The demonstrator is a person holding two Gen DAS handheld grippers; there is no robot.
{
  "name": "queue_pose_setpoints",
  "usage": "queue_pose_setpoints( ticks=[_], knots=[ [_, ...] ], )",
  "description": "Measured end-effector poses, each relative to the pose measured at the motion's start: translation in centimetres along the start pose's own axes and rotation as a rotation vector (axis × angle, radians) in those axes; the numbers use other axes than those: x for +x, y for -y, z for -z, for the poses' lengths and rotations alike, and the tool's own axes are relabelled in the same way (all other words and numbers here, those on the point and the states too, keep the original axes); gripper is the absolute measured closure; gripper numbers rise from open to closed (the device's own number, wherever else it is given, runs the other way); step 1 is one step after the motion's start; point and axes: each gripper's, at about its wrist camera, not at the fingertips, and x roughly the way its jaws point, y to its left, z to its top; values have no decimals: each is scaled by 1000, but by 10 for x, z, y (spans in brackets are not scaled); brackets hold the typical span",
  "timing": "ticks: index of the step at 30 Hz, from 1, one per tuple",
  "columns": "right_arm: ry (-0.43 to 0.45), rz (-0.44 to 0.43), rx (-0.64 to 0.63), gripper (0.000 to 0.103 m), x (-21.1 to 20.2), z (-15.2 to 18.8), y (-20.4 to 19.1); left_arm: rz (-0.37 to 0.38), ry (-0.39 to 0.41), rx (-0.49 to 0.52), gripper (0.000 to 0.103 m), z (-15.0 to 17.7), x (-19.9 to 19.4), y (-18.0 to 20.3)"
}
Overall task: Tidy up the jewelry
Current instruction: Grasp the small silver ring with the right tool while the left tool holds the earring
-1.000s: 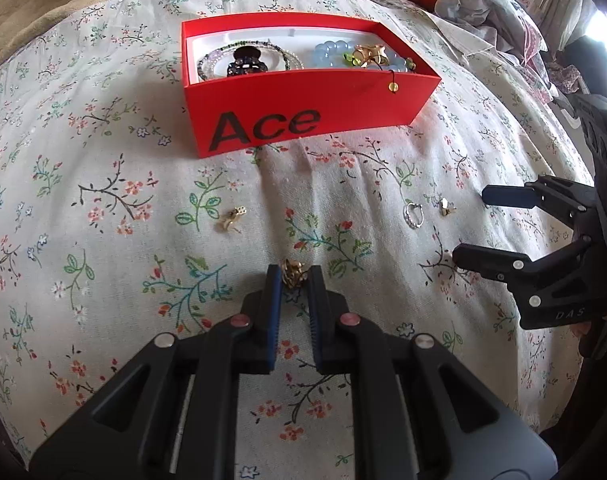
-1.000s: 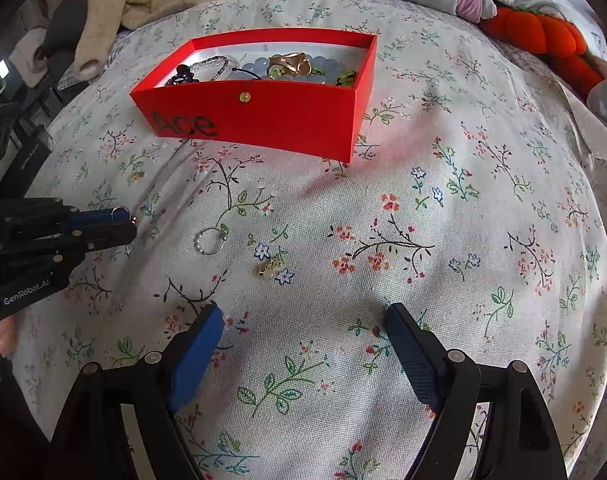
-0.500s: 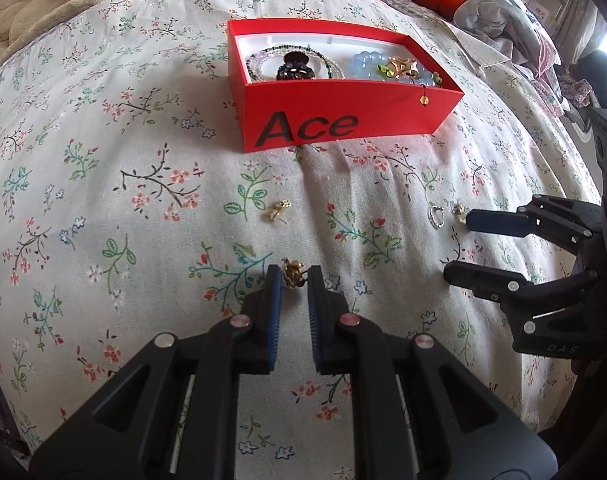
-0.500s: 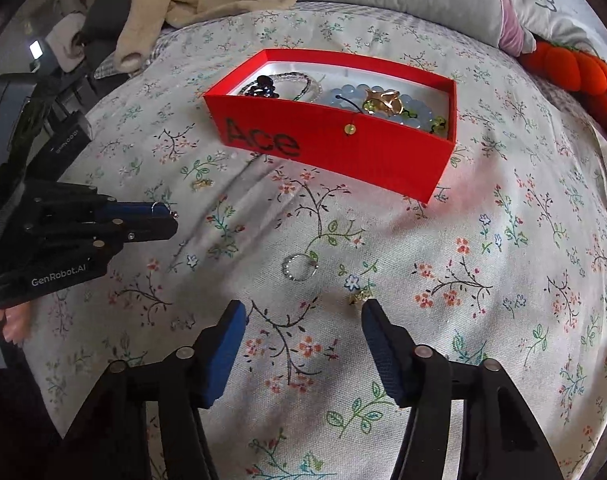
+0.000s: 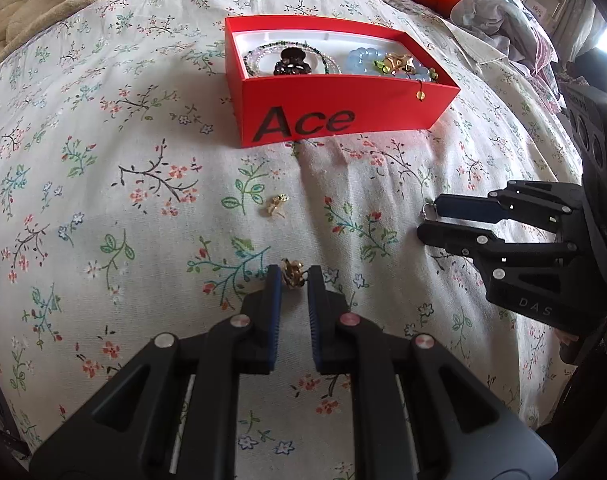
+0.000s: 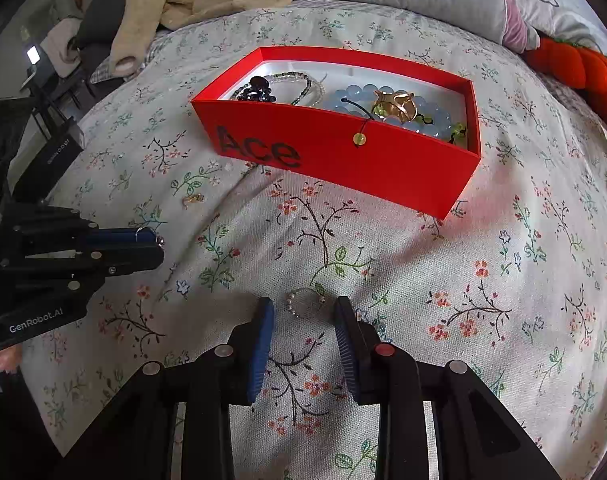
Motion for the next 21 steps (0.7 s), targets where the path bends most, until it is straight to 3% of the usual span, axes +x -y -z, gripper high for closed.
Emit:
queue_pose_setpoints(
  ticks=[4,21],
  knots=[
    [-1,2,-16,84,2,-2,-4,-4,-2,-7,89,0,0,0],
    [30,-18,51,85,-21,-9,10,7,66,-68,89,-17,-20,-2]
  ],
)
